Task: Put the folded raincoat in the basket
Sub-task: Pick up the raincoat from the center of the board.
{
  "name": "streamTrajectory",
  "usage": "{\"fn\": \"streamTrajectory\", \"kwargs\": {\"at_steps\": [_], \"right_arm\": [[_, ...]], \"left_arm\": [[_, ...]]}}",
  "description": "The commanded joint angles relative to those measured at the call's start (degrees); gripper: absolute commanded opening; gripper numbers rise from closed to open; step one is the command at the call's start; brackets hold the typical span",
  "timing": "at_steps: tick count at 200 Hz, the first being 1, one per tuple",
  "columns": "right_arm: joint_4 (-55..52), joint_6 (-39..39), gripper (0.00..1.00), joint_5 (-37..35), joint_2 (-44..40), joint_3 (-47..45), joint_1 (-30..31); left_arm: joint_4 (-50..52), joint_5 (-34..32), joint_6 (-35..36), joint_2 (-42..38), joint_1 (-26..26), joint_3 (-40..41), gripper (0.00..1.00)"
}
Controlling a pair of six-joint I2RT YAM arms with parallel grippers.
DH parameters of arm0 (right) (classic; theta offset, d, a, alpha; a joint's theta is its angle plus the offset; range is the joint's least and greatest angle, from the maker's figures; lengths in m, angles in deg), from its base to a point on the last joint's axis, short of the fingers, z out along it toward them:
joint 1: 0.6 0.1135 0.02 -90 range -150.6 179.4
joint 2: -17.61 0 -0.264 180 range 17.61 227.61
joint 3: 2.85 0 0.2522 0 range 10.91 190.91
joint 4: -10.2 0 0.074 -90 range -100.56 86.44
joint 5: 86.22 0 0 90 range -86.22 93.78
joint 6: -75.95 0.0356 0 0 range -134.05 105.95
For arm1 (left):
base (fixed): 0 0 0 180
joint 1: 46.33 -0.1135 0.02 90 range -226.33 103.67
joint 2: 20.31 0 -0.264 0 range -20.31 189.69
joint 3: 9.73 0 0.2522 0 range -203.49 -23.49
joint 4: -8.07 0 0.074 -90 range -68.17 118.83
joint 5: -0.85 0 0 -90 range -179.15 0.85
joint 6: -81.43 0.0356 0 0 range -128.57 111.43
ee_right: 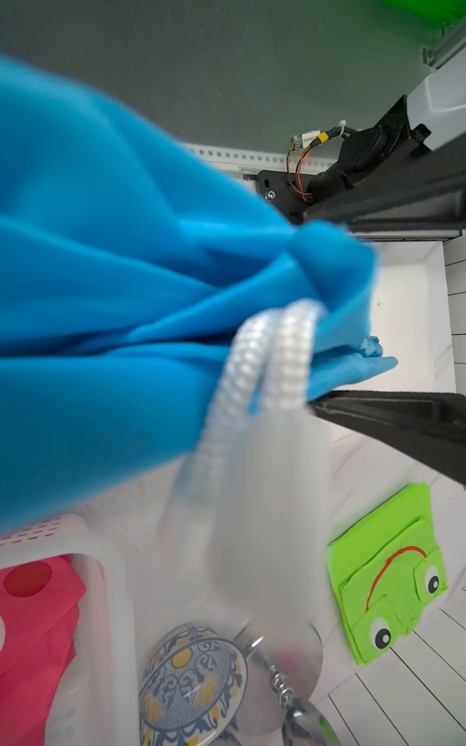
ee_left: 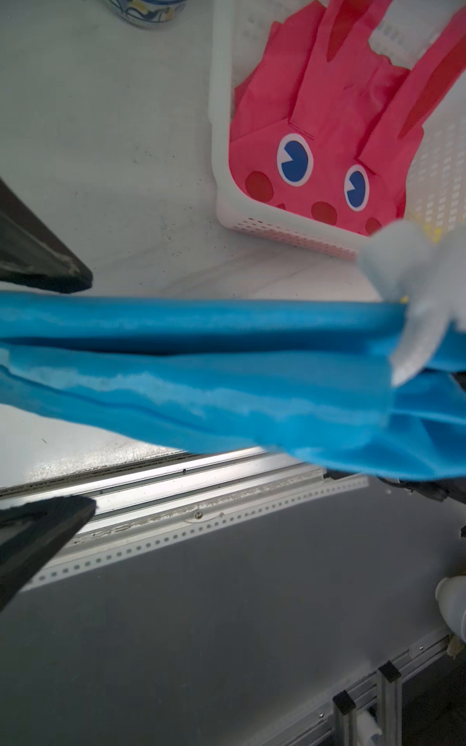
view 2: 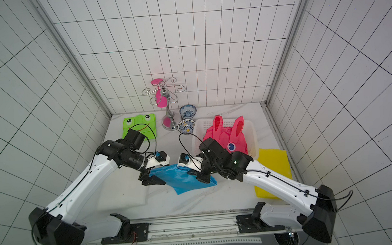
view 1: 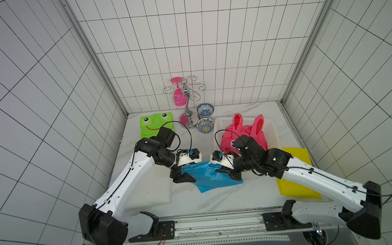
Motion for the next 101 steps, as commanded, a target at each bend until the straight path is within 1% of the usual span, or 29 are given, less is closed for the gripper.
{"fn": "streamTrajectory", "kwargs": {"at_steps": [1,13,20,37,45,50,59,63,66,76,82,86,94,101], "right_arm": [[-0.7,-2.5,0.0,1.3,0.3,3.6,0.4],[-0.1,-1.9,0.0,1.4,0.2,3.4,0.3],[0.4,-1.6,0.0,1.6,0.1,3.4,0.3],[1.7,-0.5,0.0,2.3,-0.6,2.9,0.0],[2.1,0.1,0.0,2.3,-1.0,2.6,-0.3],[2.4,0.3,0.0,2.4,-1.2,2.6,-0.5],[2.8,0.7,0.01,2.1,-1.6,2.3,-0.5],[2.9,0.8,0.05,1.8,-1.8,2.2,-0.6],[2.9,1.0,0.1,1.5,-1.9,2.1,-0.7],[3.1,1.6,0.32,0.0,-2.5,1.9,-0.7],[3.0,2.0,0.42,-1.1,-2.9,1.7,-0.8],[3.1,2.3,0.48,-1.9,-3.3,1.5,-0.9],[3.0,3.1,0.54,-3.4,-4.0,1.1,-1.3],[2.9,3.8,0.61,-4.1,-4.8,0.7,-2.0]], "left_arm": [[-3.6,0.7,-0.8,-1.9,0.2,-0.8,0.54],[-2.8,0.7,0.5,-2.4,0.2,-0.6,0.34],[-2.4,0.5,1.4,-2.7,0.1,-0.3,0.26],[-0.9,-0.2,3.4,-3.3,0.2,0.0,0.11],[-0.3,-0.8,3.5,-3.4,0.1,-0.1,0.05],[0.0,-1.2,3.6,-3.6,0.1,-0.1,0.0],[-0.3,-2.2,2.8,-3.9,0.1,-0.4,0.0],[-0.7,-2.7,1.8,-4.0,0.1,-0.6,0.0],[-1.1,-3.2,0.9,-4.0,0.1,-0.7,0.0],[-2.4,-5.2,-2.3,-4.0,0.0,-1.4,0.0],[-3.0,-6.1,-4.0,-4.0,-0.4,-1.9,0.0],[-3.0,-6.5,-5.0,-4.0,-0.6,-2.1,0.0],[-2.5,-7.1,-6.0,-4.1,-1.6,-3.1,0.0],[-1.5,-6.8,-6.5,-4.5,-3.1,-4.0,0.0]]}}
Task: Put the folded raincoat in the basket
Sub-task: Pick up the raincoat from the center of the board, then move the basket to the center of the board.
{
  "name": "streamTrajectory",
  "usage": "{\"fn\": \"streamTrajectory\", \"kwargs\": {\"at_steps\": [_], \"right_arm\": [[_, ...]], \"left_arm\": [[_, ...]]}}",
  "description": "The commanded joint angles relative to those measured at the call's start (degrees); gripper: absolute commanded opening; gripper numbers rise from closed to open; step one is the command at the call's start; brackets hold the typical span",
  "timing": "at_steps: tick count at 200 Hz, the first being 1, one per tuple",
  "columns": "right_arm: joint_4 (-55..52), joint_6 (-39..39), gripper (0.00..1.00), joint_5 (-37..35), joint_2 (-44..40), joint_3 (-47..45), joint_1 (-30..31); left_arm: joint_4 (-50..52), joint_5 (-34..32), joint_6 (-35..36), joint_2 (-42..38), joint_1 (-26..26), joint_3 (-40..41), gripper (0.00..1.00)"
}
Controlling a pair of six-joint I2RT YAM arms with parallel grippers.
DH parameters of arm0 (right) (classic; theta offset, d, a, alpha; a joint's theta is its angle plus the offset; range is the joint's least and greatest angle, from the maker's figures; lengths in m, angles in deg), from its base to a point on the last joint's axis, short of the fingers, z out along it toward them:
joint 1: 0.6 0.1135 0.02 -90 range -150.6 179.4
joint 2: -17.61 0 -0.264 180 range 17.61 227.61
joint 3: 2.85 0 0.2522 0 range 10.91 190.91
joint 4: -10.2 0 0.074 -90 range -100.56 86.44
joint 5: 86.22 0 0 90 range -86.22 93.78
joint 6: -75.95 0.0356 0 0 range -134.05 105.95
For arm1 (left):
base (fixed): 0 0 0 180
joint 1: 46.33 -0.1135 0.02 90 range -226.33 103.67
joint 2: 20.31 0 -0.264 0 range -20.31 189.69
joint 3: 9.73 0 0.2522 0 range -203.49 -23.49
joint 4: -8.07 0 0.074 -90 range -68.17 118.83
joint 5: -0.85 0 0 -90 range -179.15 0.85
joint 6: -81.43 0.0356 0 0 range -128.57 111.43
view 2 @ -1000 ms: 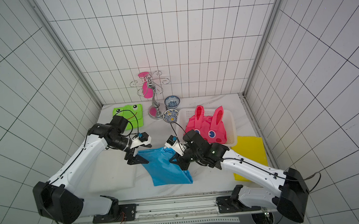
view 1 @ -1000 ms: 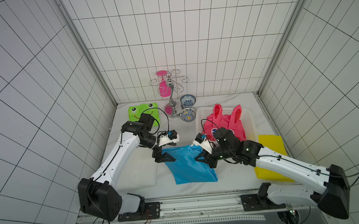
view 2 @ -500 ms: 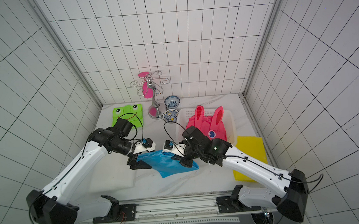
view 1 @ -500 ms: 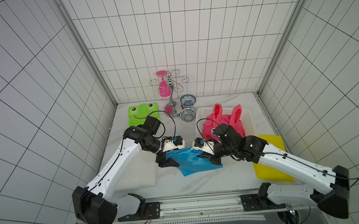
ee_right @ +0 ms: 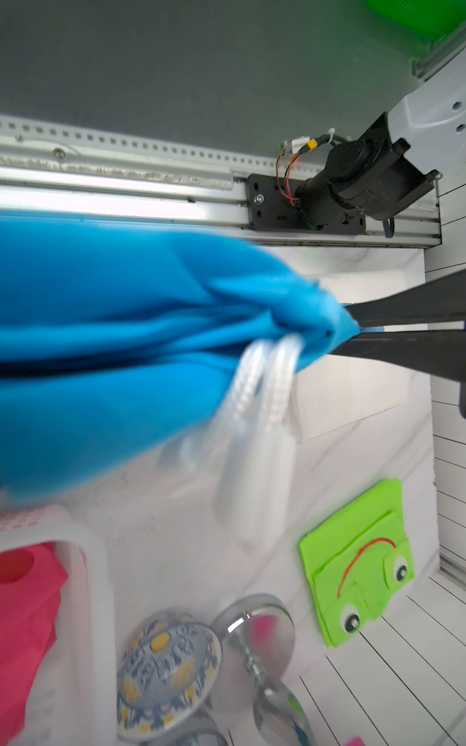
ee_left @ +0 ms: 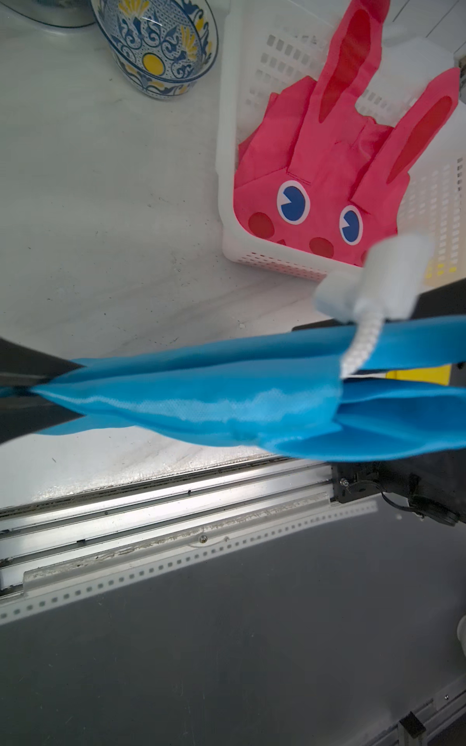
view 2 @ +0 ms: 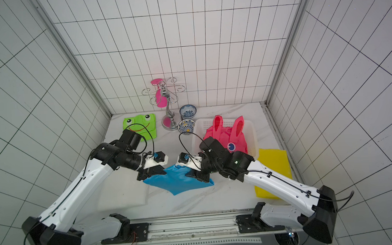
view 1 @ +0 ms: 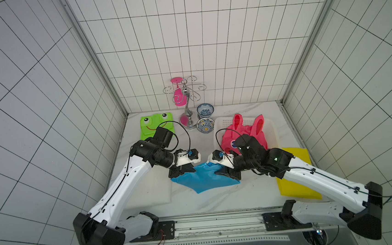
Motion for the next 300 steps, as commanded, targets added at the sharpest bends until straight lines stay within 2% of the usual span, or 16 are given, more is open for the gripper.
{"fn": "streamTrajectory", "kwargs": {"at_steps": [1,11,17,36,56,80,99,111,128,152,207,300], "right_arm": [[1.4,2.7,0.62,-3.7,-3.3,0.2,-1.6],[0.7,5.0,0.75,-3.9,-4.1,-0.4,-3.6],[0.0,6.8,0.78,-3.2,-4.3,-0.4,-5.4],[-2.9,11.5,0.79,-1.3,-3.3,0.0,-11.4],[-1.4,19.1,0.79,-7.8,-0.9,-0.9,-14.3],[0.9,30.4,0.78,-14.6,4.5,0.0,-16.2],[0.4,38.9,0.76,-14.4,10.5,2.7,-18.9],[0.7,42.3,0.76,-11.3,14.5,4.3,-20.0],[2.0,43.3,0.75,-7.6,19.6,6.7,-20.1],[4.2,42.3,0.75,-4.5,25.0,9.2,-20.1],[4.7,37.0,0.73,-5.7,35.0,14.5,-18.9],[4.5,38.4,0.69,-1.5,38.0,18.0,-3.0]], "left_arm": [[-0.4,-2.2,-4.8,-1.2,-2.8,-3.6,0.0],[1.4,-1.1,-5.0,-1.9,-5.5,-5.5,0.0],[2.6,-0.5,-5.1,-2.3,-7.1,-6.5,0.0],[4.8,-1.2,-5.6,-4.1,-12.0,-10.0,0.0],[6.0,-4.3,-7.3,-5.8,-14.8,-14.1,0.0],[3.5,-13.5,-16.2,-6.5,-15.7,-18.4,0.0],[0.6,-23.0,-21.9,-6.7,-16.1,-19.8,0.0],[-2.9,-28.0,-25.7,-7.5,-16.4,-19.0,0.0],[-5.6,-31.9,-29.3,-8.3,-17.2,-17.9,0.0],[-6.7,-33.2,-32.3,-8.6,-19.2,-17.7,0.0],[-6.4,-33.1,-33.3,-8.9,-21.6,-17.6,0.0],[-3.5,-32.5,-30.9,-10.2,-22.4,-16.0,0.0]]}}
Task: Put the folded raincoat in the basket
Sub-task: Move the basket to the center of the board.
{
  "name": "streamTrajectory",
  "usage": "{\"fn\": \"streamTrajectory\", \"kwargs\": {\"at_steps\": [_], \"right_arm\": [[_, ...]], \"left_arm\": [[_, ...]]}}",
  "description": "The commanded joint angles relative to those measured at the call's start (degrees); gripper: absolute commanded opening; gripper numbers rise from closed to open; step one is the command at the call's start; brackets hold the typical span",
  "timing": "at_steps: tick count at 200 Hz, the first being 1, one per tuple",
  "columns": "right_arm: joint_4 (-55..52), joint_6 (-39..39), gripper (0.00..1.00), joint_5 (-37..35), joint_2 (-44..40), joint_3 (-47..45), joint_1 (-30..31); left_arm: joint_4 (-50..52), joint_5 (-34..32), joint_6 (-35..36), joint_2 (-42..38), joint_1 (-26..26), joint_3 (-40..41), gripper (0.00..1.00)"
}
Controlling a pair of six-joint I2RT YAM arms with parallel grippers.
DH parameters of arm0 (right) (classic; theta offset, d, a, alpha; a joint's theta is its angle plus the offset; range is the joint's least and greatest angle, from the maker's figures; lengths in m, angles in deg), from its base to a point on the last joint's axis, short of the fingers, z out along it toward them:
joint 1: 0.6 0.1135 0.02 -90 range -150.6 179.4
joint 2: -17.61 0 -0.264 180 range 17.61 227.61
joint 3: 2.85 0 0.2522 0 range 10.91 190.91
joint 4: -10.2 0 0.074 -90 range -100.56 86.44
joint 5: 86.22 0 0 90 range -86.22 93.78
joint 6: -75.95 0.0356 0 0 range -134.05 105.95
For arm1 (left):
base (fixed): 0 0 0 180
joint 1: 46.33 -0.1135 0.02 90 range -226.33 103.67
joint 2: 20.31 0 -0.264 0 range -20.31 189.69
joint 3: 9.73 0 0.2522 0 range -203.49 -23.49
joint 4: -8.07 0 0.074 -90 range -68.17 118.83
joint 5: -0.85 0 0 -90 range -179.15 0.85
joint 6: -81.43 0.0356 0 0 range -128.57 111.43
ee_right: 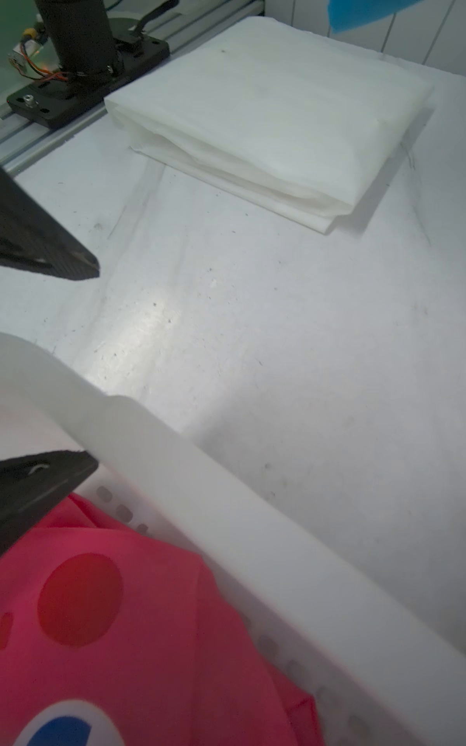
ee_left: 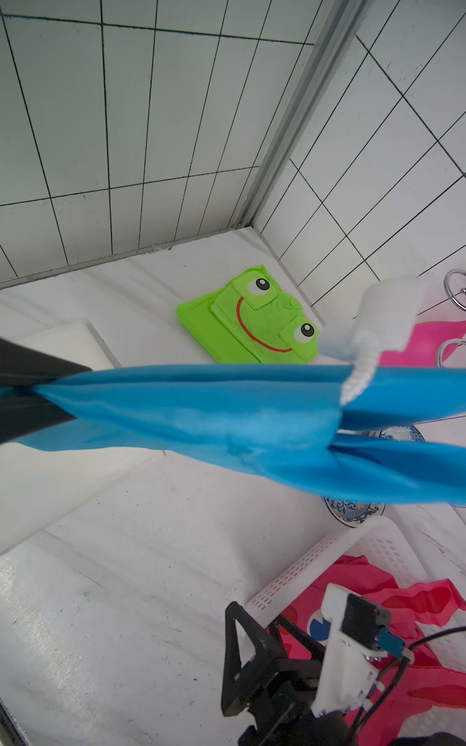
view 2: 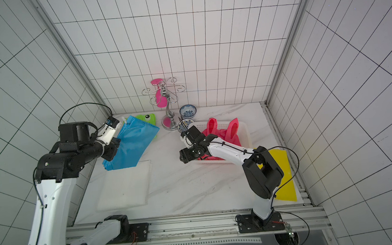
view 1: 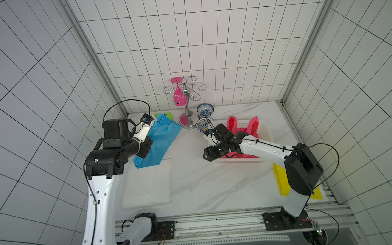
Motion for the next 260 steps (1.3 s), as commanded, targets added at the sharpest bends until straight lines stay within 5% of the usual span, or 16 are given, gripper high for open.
{"fn": "streamTrajectory", "kwargs": {"at_steps": [1,85,137,193,237,260], "right_arm": [[0.9,0.3,0.69,3.1,2.1,4.1,4.2],[7.3,3.1,0.68,9.8,9.1,12.8,13.3],[6.8,1.5,0.7,4.8,-9.7,0.9,12.2],[0.7,-18.3,0.73,-13.7,-35.3,-12.1,11.5],[0.1,-27.8,0.78,-23.1,-45.0,-17.3,10.3],[0.2,-20.3,0.8,-33.0,-44.2,-17.8,5.8]], "left_arm": [[-0.6,0.3,1.0,-1.4,-0.3,0.0,0.0],[-1.0,0.6,3.6,-1.6,0.0,-1.1,0.0],[0.1,10.1,6.2,-0.2,2.1,-3.0,0.0],[0.3,16.1,7.8,2.9,13.3,-4.8,0.0],[-3.3,16.5,10.1,7.0,18.1,-6.3,0.0],[-7.4,17.6,7.9,8.8,18.1,-6.9,0.0]]}}
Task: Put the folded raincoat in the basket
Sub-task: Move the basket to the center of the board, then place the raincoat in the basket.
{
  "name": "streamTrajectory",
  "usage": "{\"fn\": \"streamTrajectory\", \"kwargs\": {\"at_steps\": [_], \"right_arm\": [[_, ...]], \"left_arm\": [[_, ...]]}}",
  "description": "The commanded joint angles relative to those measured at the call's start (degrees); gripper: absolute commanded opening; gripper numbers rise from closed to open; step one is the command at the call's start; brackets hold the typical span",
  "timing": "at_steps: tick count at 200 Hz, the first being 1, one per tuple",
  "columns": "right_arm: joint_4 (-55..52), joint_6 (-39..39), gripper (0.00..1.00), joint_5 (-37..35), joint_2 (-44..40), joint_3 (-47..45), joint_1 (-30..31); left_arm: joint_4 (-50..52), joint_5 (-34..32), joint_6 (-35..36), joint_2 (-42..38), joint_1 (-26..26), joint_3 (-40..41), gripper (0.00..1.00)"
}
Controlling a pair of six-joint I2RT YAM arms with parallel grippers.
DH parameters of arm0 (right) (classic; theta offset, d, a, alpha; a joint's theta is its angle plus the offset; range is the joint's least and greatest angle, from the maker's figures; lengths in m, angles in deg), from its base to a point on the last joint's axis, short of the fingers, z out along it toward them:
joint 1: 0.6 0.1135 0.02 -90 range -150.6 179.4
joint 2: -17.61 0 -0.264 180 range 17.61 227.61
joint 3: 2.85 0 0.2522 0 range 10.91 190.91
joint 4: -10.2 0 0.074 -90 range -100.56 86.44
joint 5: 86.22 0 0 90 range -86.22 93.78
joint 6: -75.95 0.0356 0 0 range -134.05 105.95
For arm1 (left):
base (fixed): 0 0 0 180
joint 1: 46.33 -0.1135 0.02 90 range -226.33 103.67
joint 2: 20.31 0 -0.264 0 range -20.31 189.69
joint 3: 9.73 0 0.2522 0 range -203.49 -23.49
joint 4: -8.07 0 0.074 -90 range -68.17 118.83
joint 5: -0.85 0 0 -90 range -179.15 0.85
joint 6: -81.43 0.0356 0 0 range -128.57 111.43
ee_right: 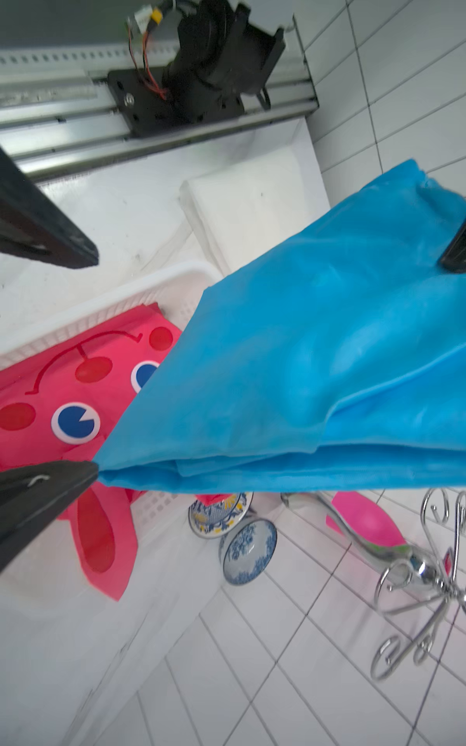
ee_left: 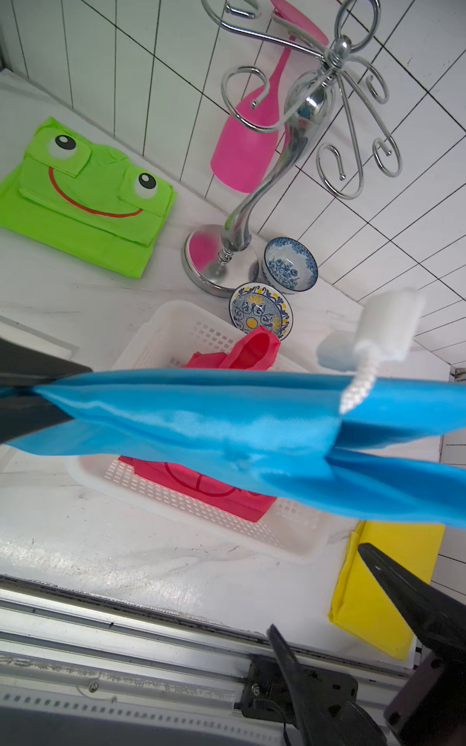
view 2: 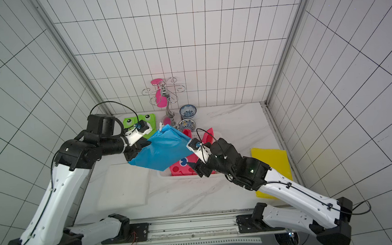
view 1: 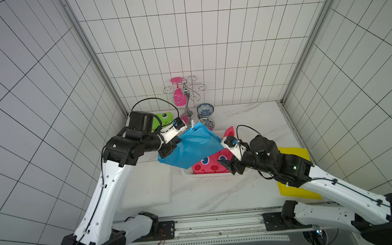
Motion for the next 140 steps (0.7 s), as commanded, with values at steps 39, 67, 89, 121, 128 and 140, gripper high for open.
{"fn": "streamTrajectory", "kwargs": {"at_steps": [39,67,89,121,128,140], "right_arm": [[-2.2,10.0,0.72,5.0,1.8,-2.1,-5.6],[6.5,28.3,0.55,9.0,5.1,-4.9,-6.3],[18.5,42.6,0.42,10.3,10.5,-7.3,-6.5],[32.4,58.1,0.35,7.2,19.6,-6.2,-7.0],[34.7,60.3,0.34,6.2,21.4,-5.8,-7.5],[39.4,65.0,0.3,3.6,24.0,-6.0,-8.6]], "left_arm": [[-16.4,0.0,-6.6,3.6,1.2,-1.9,0.0],[-19.9,-5.6,-5.0,6.2,3.4,-3.3,0.0],[-21.9,-7.9,-4.5,7.7,6.0,-4.4,0.0],[-24.0,-10.2,-2.1,9.9,8.6,-4.7,0.0],[-24.4,-10.3,-1.5,10.3,8.8,-4.4,0.0],[-25.1,-10.4,-0.9,10.6,9.0,-3.8,0.0]]}}
